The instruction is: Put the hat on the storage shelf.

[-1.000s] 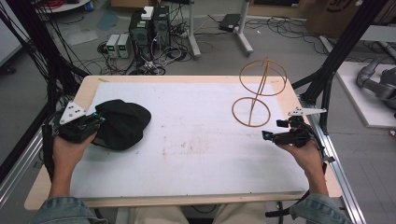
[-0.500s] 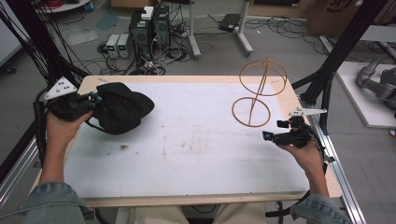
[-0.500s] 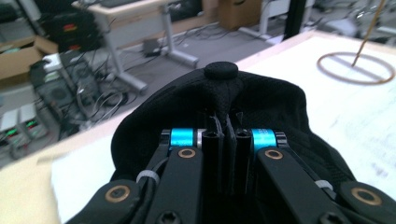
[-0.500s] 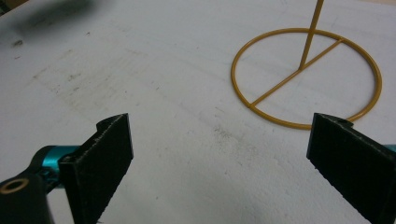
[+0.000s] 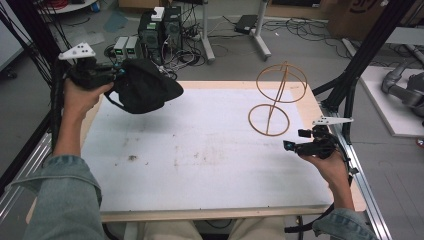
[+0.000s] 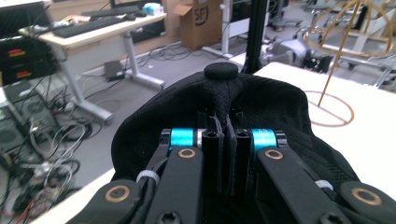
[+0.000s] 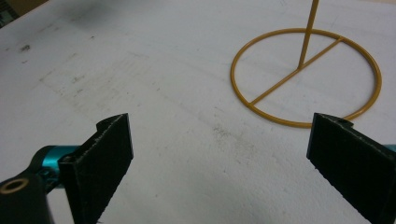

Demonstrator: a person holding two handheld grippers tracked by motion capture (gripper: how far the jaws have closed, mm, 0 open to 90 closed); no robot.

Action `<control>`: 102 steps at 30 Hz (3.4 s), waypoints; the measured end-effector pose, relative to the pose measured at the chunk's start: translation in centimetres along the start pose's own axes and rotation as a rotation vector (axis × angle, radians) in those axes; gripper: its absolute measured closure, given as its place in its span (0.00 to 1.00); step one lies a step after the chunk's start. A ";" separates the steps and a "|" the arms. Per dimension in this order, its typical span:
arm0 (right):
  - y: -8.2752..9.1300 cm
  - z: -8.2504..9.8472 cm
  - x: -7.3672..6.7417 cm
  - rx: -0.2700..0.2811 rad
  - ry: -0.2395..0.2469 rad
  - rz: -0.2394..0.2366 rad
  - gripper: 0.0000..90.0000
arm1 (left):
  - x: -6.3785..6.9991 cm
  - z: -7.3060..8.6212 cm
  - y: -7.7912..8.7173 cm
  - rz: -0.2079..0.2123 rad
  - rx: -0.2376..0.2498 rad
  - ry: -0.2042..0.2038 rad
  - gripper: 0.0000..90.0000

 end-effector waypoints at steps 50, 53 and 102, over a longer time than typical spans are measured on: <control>0.8 0.5 1.3 0.023 -0.039 -0.002 0.07 | 14.0 -14.6 -19.3 0.469 0.242 0.023 0.96; 0.8 0.5 1.3 0.024 -0.042 -0.003 0.07 | 14.7 -14.7 -20.0 0.487 0.263 0.042 0.96; 1.2 0.3 1.1 0.038 -0.030 -0.008 0.07 | 22.7 -10.8 -27.9 0.586 0.164 -0.002 0.96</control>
Point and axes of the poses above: each handheld gripper's, and its own axes: y roughly backward along the jaws, z roughly out of its underside, x roughly to its right, the point moved 9 cm from there along -y, roughly forward along the jaws, and after that the axes turned 4 degrees about y, right-handed, at the moved point
